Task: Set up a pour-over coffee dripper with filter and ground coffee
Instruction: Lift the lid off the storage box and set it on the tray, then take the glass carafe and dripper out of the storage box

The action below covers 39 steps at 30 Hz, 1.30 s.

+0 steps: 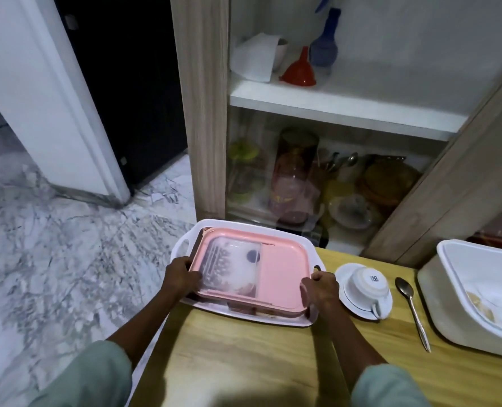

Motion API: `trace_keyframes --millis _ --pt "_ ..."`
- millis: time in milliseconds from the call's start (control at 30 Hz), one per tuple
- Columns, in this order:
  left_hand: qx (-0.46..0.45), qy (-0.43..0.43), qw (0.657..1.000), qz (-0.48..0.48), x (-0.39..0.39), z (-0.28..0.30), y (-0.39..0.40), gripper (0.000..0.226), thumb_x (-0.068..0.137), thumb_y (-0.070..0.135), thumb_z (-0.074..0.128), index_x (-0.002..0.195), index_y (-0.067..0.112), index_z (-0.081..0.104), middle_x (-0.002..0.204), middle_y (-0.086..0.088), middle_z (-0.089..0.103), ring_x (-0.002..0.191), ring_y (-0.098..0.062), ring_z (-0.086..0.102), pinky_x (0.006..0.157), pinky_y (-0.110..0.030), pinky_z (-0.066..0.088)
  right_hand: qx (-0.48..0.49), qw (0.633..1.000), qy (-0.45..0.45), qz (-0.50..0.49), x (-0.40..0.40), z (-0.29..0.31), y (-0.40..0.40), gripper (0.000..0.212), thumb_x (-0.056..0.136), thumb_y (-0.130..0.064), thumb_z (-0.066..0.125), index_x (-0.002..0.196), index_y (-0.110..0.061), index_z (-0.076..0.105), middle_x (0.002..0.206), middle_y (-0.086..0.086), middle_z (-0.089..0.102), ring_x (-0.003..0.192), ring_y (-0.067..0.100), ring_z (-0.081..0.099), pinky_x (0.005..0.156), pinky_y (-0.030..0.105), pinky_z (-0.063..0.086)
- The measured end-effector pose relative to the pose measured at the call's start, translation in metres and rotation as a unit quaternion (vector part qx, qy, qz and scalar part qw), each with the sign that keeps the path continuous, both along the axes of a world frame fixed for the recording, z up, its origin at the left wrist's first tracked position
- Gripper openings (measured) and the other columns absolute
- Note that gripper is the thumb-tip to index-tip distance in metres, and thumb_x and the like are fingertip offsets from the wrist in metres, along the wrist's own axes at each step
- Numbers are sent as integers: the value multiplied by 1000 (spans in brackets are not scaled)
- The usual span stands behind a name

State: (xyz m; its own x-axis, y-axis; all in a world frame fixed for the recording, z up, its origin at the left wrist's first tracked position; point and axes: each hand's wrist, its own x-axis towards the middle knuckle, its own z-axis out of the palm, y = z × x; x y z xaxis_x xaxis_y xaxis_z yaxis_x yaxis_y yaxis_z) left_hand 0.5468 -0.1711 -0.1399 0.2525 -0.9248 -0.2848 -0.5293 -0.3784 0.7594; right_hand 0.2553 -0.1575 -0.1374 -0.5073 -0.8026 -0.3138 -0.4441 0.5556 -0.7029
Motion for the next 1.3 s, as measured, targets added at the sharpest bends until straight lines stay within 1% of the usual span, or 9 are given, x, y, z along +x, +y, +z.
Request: trace_keyframes --millis 100,167,267,400,500,667,767,1067,1300 --pt "9 -19 1000 -23 -4 -7 -4 28 75 2 67 103 4 68 98 -15 73 80 -25 62 72 -25 42 5 999 -2 37 1 -7 0 31 73 -1 57 55 -13 35 55 2 33 51 19 28 47 28 25" --pt "12 -43 998 -35 -5 -11 -5 26 75 3 65 101 4 67 95 -16 72 78 -24 59 70 -25 41 10 999 -12 42 2 -11 1 26 74 -2 56 57 -11 38 52 2 36 50 19 35 46 27 27" --pt "12 -90 995 -42 -10 -6 -6 31 77 6 62 108 0 62 97 -20 67 92 -36 63 74 -36 48 27 997 33 67 2 -10 4 10 80 -9 56 73 -4 51 68 10 52 68 26 49 58 28 35" --pt "-35 -181 979 -83 -32 14 -10 52 83 19 63 130 2 49 125 -23 57 118 -40 52 98 -46 43 10 982 150 117 -7 5 4 21 89 -19 53 97 -3 63 104 16 66 98 34 59 77 34 45" --pt "-97 -180 969 -140 -70 41 -21 53 86 30 62 132 7 50 142 -14 50 132 -31 44 110 -42 32 -21 955 239 174 -27 30 1 36 95 -27 48 124 -9 58 129 12 59 119 30 53 98 37 42" --pt "-163 -228 920 -274 -153 84 -39 68 91 48 50 147 15 29 159 -7 22 148 -25 15 120 -43 14 -46 899 366 238 -80 71 4 48 99 -41 39 139 -16 45 155 7 35 142 23 32 113 37 25" --pt "-209 -214 896 -327 -204 108 -41 69 90 47 51 148 15 28 159 -8 21 149 -24 14 120 -43 13 -38 893 392 216 -123 93 11 51 98 -46 37 138 -16 46 157 7 30 143 21 29 113 37 24" --pt "-240 -207 842 -437 -381 140 -15 65 89 50 52 142 14 39 157 -9 28 148 -23 14 120 -45 18 -50 900 417 119 -287 130 53 54 97 -49 37 138 -16 48 152 8 40 140 26 34 114 38 25" --pt "-205 -207 853 -434 -515 118 5 68 87 54 53 142 18 39 156 -6 30 147 -26 18 118 -47 17 -5 888 438 141 -422 126 65 56 97 -48 38 143 -17 39 153 8 37 140 27 34 115 38 26"
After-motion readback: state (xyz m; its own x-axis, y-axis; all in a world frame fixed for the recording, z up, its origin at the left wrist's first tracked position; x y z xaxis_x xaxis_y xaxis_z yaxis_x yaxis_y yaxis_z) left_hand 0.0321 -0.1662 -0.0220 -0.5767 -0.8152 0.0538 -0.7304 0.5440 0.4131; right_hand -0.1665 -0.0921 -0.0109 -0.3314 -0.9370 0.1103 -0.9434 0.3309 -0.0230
